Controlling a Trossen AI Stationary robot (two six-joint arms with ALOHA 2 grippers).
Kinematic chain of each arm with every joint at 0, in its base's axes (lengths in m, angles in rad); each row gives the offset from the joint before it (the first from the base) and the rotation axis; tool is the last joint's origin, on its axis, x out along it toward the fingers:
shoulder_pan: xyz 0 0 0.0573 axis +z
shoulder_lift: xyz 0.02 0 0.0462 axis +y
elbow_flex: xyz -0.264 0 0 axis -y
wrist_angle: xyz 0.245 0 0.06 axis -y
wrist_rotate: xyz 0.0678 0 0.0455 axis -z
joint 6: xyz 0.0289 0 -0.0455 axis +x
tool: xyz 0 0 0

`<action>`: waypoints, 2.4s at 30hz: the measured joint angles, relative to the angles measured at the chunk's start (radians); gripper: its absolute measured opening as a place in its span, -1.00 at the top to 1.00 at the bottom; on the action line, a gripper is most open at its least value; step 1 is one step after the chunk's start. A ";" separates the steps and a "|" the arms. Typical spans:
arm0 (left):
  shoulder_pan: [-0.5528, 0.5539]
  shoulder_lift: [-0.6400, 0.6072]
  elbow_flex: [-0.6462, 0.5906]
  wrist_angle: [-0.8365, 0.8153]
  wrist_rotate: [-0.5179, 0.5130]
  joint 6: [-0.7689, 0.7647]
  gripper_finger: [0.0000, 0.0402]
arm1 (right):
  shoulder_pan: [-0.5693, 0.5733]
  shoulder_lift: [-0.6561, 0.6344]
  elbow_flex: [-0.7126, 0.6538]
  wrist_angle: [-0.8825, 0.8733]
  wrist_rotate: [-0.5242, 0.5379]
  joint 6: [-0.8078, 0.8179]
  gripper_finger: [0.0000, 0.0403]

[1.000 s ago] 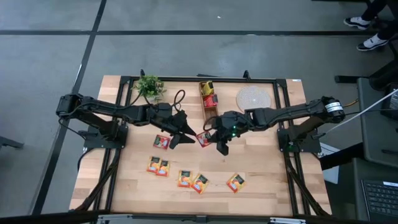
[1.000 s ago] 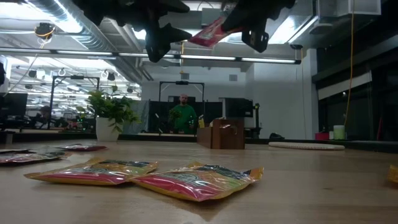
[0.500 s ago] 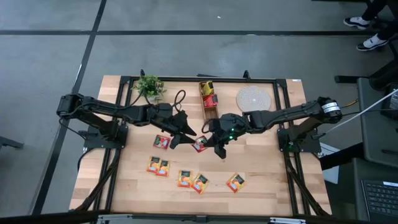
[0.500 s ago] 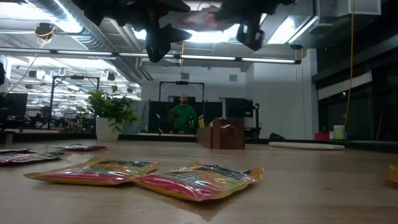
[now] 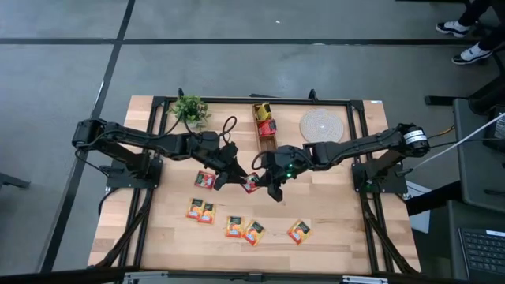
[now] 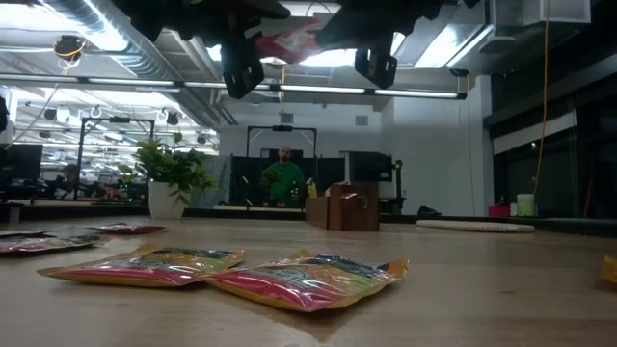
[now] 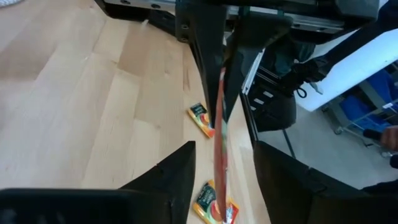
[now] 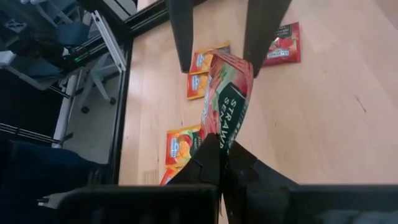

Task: Pick & Place Tea
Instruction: Put the red tea bag into the middle section of the wooden organizer

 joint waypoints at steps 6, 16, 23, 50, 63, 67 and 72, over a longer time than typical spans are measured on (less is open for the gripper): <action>-0.001 0.000 0.000 0.000 0.001 -0.004 0.32 | -0.005 0.000 0.000 0.015 0.016 -0.016 0.99; -0.001 0.000 0.000 0.000 0.002 -0.022 0.33 | -0.006 -0.001 0.000 0.039 0.072 -0.019 0.99; -0.001 0.000 0.000 -0.001 0.009 -0.019 0.38 | -0.006 -0.003 0.000 0.039 0.081 -0.018 0.99; 0.004 -0.003 0.000 0.005 -0.007 0.078 0.97 | -0.008 -0.146 0.001 0.013 0.051 -0.160 0.12; -0.050 -0.004 0.202 -0.293 -0.281 0.576 0.97 | -0.046 -0.264 0.001 -0.049 0.085 -0.277 0.02; -0.066 -0.004 0.234 -0.361 -0.415 0.675 0.97 | -0.057 -0.286 0.001 -0.054 0.120 -0.324 0.02; -0.070 -0.004 0.273 -0.372 -0.505 0.744 0.98 | -0.056 -0.283 0.001 -0.073 0.160 -0.434 0.02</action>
